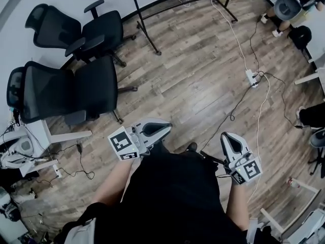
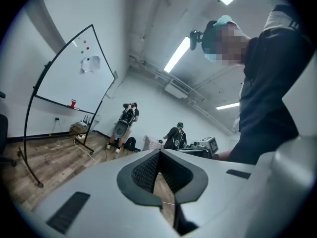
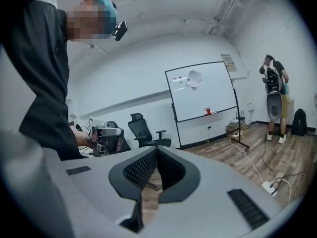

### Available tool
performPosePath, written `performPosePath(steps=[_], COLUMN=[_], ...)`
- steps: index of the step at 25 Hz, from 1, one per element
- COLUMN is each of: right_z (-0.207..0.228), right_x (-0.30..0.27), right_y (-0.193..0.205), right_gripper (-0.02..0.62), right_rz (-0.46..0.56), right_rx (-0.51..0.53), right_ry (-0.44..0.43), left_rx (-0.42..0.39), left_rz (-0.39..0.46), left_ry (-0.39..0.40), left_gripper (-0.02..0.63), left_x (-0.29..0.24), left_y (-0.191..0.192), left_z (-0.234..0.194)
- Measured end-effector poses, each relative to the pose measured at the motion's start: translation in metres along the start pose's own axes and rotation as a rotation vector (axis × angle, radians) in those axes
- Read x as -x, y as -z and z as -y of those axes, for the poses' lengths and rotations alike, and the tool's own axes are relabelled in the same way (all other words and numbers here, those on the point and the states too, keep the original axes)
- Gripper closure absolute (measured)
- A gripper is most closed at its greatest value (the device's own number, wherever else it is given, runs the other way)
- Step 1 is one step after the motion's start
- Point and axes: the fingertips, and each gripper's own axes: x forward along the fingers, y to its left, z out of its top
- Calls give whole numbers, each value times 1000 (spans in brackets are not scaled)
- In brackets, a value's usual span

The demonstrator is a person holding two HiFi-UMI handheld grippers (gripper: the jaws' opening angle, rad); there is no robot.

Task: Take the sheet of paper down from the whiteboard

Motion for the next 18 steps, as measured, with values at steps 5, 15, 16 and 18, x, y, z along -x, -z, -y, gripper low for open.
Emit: performPosePath(steps=[5, 15, 16, 18], right_z=[18, 101, 106, 114], right_x=[26, 83, 82, 74], right_y=[-10, 28, 31, 31], right_gripper=[575, 575, 575, 575], right_rz=[69, -20, -35, -32], right_rx=[-2, -15, -5, -8], right_ry=[2, -28, -36, -47], left_rx=[17, 20, 24, 29], left_rz=[4, -71, -80, -97], left_ry=[-41, -120, -118, -105], left_gripper=[595, 594, 594, 594], left_x=[-37, -125, -128, -129], left_y=[6, 29, 31, 31], left_z=[5, 39, 42, 42])
